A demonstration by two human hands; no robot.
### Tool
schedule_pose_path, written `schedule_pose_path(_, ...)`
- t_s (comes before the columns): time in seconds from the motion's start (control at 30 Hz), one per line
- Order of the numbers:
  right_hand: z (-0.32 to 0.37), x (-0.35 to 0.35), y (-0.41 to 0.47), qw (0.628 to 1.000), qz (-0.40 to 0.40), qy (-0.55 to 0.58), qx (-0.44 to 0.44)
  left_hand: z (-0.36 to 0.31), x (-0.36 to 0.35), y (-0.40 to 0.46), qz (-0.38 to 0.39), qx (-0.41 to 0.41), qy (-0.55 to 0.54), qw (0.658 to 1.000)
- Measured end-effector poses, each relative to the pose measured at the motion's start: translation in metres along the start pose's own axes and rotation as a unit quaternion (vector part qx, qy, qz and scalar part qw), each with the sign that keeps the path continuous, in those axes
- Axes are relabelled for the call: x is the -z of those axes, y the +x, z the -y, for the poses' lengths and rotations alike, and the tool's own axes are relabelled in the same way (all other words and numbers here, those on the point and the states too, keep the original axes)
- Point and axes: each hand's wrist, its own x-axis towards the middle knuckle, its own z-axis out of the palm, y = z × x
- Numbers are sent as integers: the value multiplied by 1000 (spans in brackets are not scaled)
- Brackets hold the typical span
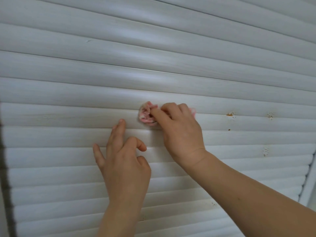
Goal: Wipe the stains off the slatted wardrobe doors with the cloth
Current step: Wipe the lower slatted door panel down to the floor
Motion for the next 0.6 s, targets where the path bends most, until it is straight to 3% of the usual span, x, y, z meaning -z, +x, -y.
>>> schedule_pose_path(0.17,-23,5,-14,999,-13,-20,37,-4,-3,-1,-11,-28,14,999)
schedule_pose_path(0.33,-71,19,-35,997,6,-72,-9,-16,-29,-13,35,-143,20,989)
schedule_pose_path(0.6,-138,40,-64,981,40,-130,-137,-33,-53,-23,69,-173,12,982)
